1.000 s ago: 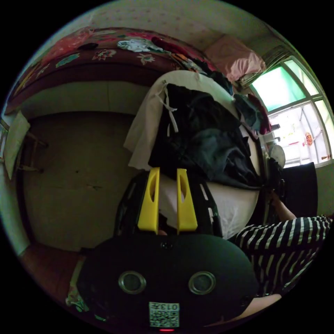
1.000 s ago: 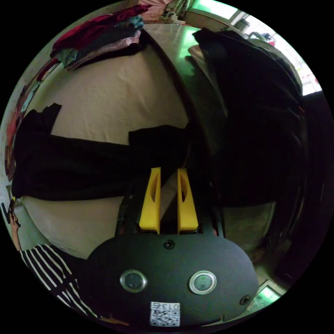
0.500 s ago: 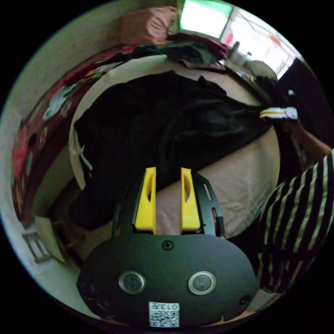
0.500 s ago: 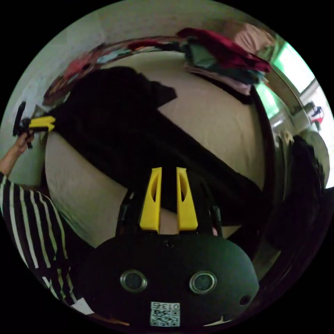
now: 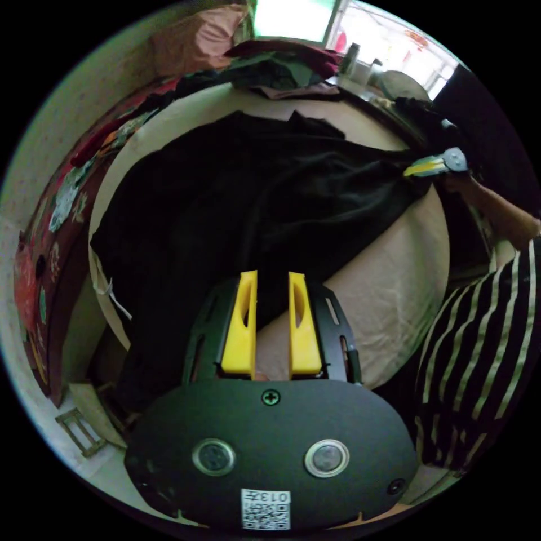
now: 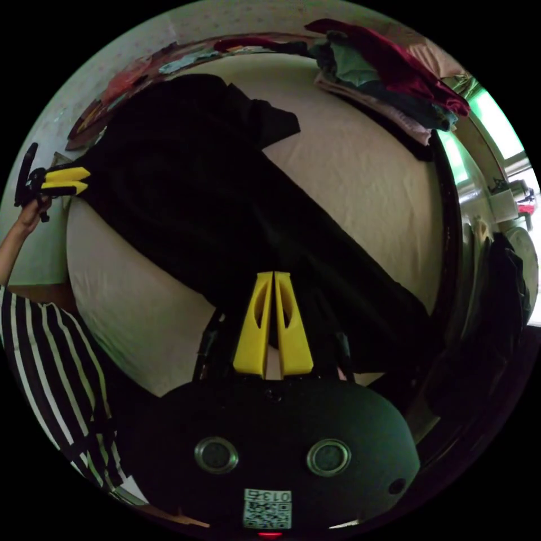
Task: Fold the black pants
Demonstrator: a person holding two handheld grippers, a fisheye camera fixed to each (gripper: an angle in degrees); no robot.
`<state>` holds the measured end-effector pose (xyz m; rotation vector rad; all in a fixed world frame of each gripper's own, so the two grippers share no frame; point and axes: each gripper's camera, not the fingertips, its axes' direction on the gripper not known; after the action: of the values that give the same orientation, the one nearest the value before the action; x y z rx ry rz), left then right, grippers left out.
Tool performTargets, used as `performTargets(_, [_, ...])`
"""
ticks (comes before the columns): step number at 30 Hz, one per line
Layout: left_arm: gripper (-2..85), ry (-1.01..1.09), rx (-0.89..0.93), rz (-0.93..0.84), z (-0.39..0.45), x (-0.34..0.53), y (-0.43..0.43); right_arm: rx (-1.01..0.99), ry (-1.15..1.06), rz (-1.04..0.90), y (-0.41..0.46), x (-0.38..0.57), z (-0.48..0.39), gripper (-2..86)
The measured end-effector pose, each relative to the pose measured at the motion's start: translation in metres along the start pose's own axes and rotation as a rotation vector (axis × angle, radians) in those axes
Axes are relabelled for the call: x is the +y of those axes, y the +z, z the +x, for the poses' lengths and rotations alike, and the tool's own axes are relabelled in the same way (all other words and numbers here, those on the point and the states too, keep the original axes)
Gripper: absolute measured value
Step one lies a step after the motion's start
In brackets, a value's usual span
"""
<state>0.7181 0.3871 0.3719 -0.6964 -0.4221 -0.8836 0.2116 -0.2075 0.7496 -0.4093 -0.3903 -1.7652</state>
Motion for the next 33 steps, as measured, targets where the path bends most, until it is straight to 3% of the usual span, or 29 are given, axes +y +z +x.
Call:
performTargets(3, [8.2, 0.135, -0.070, -0.080, 0.024, -0.006, 0.014, -0.041, -0.002, 0.035, -0.010, 0.002, 0.006, 0.2])
performTargets(5, [7.6, 0.160, -0.022, -0.127, 0.024, -0.011, 0.027, -0.044, -0.012, 0.016, -0.008, 0.000, 0.008, 0.2])
performTargets(10, [2.0, 0.092, 0.051, -0.190, -0.001, -0.023, 0.023, -0.048, 0.002, 0.025, -0.013, -0.008, 0.011, 0.2])
performTargets(14, [0.4, 0.176, 0.067, -0.216, 0.007, -0.032, -0.011, -0.041, -0.013, 0.035, -0.026, -0.008, 0.014, 0.2])
performTargets(18, [0.2, 0.254, 0.077, -0.125, 0.028, -0.021, -0.082, -0.009, -0.012, 0.064, -0.049, 0.005, 0.019, 0.2])
performTargets(24, [1.2, 0.208, 0.221, -0.328, 0.049, 0.025, -0.054, 0.011, -0.049, -0.146, -0.029, 0.032, 0.020, 1.2])
performTargets(26, [2.0, 0.169, 0.305, -0.290, 0.044, 0.030, -0.071, -0.014, 0.014, -0.056, -0.046, 0.036, 0.032, 2.7])
performTargets(30, [5.8, 0.169, 0.613, -0.053, 0.024, 0.001, -0.151, -0.034, 0.122, 0.124, -0.078, 0.007, 0.057, 7.8])
performTargets(31, [5.9, 0.180, 0.587, -0.026, 0.021, -0.007, -0.161, -0.047, 0.091, 0.169, -0.084, -0.013, 0.058, 8.3])
performTargets(33, [6.0, 0.132, 0.317, 0.029, -0.003, -0.039, -0.179, -0.059, 0.026, 0.210, -0.085, -0.051, 0.055, 9.1])
